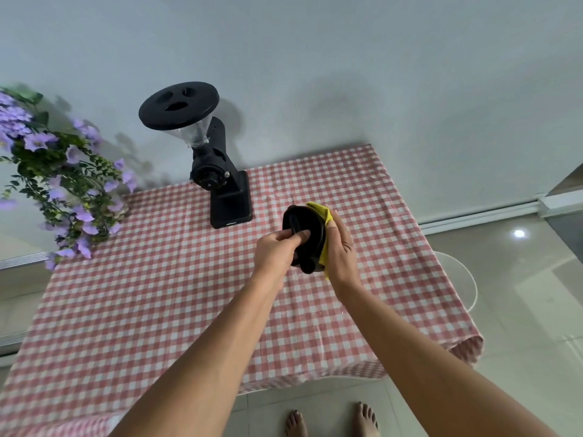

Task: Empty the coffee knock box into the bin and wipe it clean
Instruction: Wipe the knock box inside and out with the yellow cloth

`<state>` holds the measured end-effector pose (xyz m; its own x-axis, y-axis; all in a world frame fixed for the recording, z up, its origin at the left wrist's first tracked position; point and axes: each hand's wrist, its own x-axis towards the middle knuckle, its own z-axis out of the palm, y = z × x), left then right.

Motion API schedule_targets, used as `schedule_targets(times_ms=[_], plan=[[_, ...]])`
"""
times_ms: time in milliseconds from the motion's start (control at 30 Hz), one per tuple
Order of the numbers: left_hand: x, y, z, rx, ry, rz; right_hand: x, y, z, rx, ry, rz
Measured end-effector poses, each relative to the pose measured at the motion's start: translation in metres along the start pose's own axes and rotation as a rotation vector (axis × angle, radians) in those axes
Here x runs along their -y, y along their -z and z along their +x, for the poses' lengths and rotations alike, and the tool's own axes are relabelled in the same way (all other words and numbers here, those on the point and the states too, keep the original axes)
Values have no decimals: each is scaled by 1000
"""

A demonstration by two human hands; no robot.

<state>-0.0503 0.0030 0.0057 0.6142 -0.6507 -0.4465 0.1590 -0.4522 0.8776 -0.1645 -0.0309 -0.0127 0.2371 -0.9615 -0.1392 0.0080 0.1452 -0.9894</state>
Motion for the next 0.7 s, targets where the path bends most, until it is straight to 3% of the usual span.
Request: schedule_targets(times_ms=[67, 200, 333, 433, 600, 700], plan=[[-1, -3, -2, -16, -16, -16, 1, -1, 0, -4, -32, 41], [-1, -7, -2, -81, -28, -92, 0, -17, -20, 17, 95, -87], [-4, -9, -4, -38, -37, -55, 6, -17, -18, -30, 133, -99], [-12, -10, -4, -41, 17, -145, 11, -13, -7, -53, 136, -101], [-14, -13, -8, -47, 192, -367, 7, -19, -20, -26, 181, -316], [-19, -12, -6, 15, 197, -217, 12, -17, -17, -52, 218, -341]])
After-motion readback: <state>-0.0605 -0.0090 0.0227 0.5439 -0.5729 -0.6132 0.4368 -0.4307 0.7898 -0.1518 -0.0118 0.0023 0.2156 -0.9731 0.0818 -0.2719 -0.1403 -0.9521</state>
